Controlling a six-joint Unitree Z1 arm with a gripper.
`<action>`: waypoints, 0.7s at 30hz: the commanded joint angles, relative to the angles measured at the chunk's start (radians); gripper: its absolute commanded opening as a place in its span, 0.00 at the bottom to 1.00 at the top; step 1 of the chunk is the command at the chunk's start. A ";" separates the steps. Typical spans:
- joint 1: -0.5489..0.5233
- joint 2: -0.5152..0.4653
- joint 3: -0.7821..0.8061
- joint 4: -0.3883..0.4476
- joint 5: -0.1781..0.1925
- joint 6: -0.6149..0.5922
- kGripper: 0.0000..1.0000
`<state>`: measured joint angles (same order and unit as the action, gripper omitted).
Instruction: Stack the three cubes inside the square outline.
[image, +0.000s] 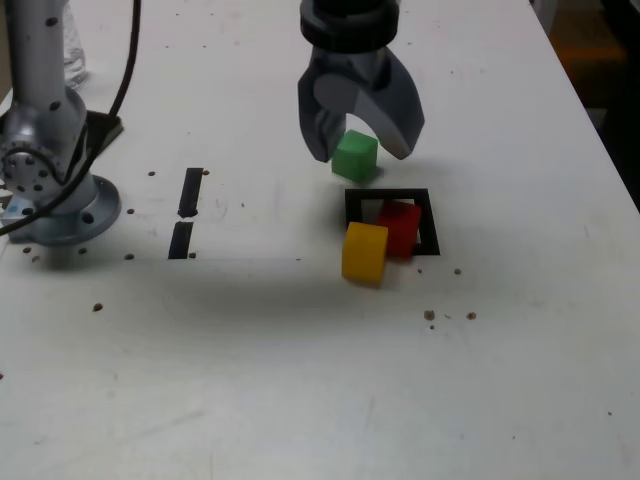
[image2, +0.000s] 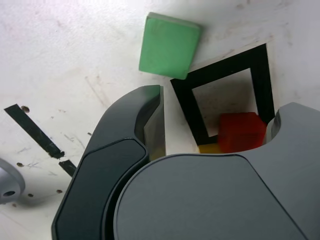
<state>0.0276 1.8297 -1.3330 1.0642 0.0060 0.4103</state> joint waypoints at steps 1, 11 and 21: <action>-0.015 0.014 -0.015 -0.002 0.005 0.002 0.82; -0.067 0.061 -0.068 -0.002 0.011 0.002 0.82; -0.098 0.103 -0.075 -0.006 0.019 -0.005 0.82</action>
<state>-0.0655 1.9269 -1.4022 1.0584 0.0218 0.4054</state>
